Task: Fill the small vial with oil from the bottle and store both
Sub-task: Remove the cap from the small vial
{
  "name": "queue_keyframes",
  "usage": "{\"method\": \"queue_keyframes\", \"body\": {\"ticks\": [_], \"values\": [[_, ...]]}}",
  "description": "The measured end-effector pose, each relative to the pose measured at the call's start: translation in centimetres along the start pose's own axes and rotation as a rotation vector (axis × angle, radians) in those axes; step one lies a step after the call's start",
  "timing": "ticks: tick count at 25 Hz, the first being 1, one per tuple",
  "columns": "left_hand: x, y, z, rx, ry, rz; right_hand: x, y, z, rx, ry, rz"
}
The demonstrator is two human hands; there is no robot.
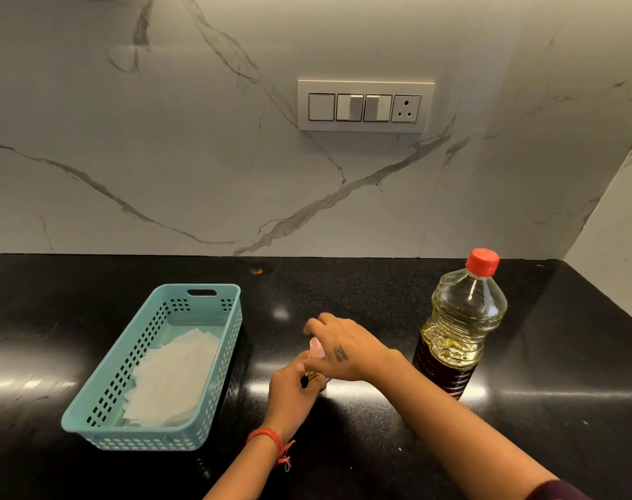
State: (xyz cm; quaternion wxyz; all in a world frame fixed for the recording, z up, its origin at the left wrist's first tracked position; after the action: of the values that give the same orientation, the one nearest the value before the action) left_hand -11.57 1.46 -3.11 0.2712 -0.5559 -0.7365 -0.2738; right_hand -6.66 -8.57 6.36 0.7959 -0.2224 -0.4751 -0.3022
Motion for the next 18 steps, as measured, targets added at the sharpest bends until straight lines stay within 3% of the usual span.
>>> {"method": "queue_keyframes", "body": {"ticks": [7, 11, 18], "values": [[0.2, -0.1, -0.2, -0.006, 0.045, -0.01, 1.8, 0.0, 0.1, 0.141, 0.092, -0.106], [0.1, -0.2, -0.2, -0.012, 0.039, -0.016, 2.6, -1.3, -2.8, -0.019, 0.215, -0.278], [-0.3, -0.1, 0.3, 0.014, -0.008, -0.022, -4.1, -3.8, -8.6, -0.229, 0.224, -0.162]]}}
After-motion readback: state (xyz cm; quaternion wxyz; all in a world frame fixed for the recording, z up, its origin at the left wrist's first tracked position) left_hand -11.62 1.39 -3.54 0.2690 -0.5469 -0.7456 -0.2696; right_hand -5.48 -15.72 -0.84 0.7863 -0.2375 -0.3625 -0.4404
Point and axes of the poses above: each hand's wrist, its own y-axis towards the middle knuckle, its own x-axis out of the back of the hand, z = x × y, the point moved 3 cm from there along y, towards the middle knuckle, and after that the axes turned 15 degrees about y, right-handed, at the moved point
